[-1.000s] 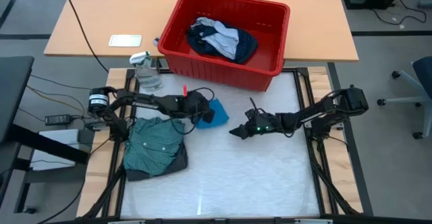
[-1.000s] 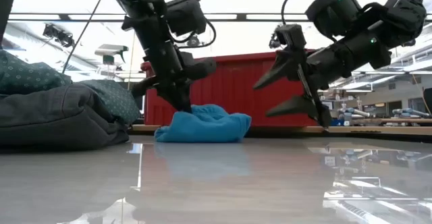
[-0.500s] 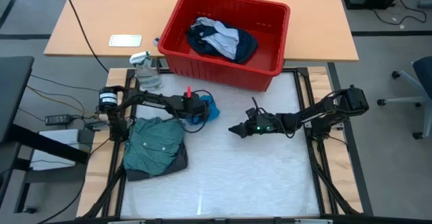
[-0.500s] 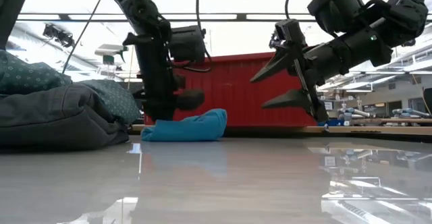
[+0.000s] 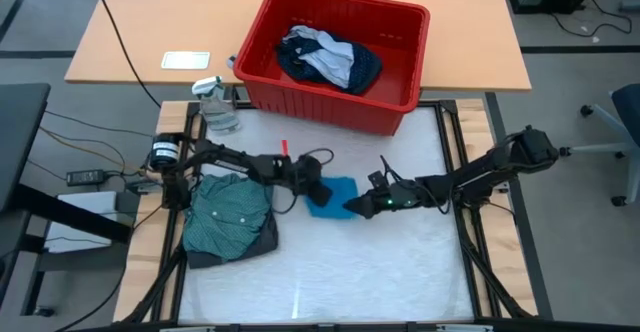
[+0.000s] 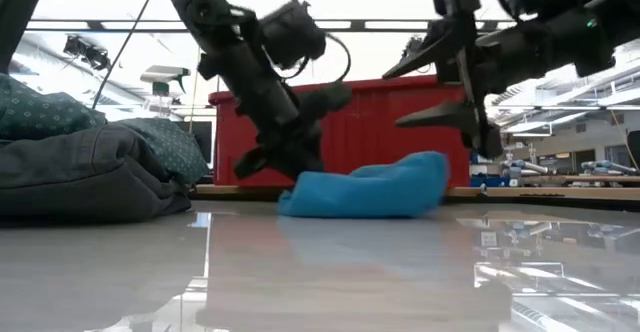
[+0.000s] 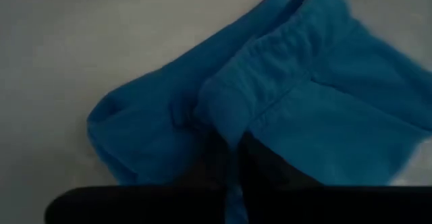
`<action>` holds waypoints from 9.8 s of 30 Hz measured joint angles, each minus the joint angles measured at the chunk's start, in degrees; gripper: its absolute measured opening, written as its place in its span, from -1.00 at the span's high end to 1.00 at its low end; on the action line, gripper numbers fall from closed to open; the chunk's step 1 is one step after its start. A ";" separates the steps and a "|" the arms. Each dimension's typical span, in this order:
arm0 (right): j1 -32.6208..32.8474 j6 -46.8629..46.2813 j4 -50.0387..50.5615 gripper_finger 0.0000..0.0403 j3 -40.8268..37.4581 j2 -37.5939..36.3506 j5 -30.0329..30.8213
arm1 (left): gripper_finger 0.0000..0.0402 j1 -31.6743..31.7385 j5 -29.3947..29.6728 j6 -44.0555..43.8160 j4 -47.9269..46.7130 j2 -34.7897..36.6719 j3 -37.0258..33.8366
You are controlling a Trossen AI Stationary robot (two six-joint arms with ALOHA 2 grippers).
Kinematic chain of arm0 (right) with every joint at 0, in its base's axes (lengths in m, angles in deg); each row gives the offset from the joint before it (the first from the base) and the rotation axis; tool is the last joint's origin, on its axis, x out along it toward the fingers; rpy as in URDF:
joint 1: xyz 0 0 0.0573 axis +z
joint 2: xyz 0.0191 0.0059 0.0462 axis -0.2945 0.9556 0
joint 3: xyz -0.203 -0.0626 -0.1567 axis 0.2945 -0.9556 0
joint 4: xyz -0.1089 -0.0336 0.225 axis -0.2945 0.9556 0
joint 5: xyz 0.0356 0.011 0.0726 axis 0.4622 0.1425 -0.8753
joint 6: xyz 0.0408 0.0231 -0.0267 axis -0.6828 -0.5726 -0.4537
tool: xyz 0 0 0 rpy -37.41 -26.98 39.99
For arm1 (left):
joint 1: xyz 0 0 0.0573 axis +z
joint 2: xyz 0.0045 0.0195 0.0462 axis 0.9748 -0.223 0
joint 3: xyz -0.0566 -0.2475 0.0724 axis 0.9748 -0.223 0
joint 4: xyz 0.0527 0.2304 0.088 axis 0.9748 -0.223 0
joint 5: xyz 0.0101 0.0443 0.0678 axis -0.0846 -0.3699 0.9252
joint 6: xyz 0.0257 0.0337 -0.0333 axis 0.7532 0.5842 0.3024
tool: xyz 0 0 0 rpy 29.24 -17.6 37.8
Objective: Fold laundry
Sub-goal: Fold the light blue shorts, then stack the light blue shorts on top of the dark green shirt, then remove the blue shirt from the red bin
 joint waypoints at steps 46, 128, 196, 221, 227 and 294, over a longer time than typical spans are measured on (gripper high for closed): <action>-10.65 -4.31 6.11 -0.41 1.76 13.78 -14.74 | -0.64 -0.82 -8.11 -11.19 1.80 -3.98 0.44; -9.90 27.05 27.45 -0.02 81.92 48.72 -18.11 | -0.17 -20.23 9.24 -11.88 -70.31 53.76 -9.53; -64.96 79.31 94.57 0.05 81.77 13.42 -22.56 | 0.01 41.19 -4.31 39.13 43.28 16.99 -6.24; -71.97 66.37 61.16 0.02 94.87 44.35 -36.50 | 0.01 38.34 -4.44 38.70 20.04 13.62 -3.18; -70.67 70.68 66.83 0.01 95.80 46.01 -31.20 | 0.01 38.11 -5.82 39.58 16.71 13.68 -3.08; -37.52 88.39 126.16 0.95 104.10 2.63 -73.19 | 0.01 22.70 -10.93 38.54 36.95 20.87 -3.64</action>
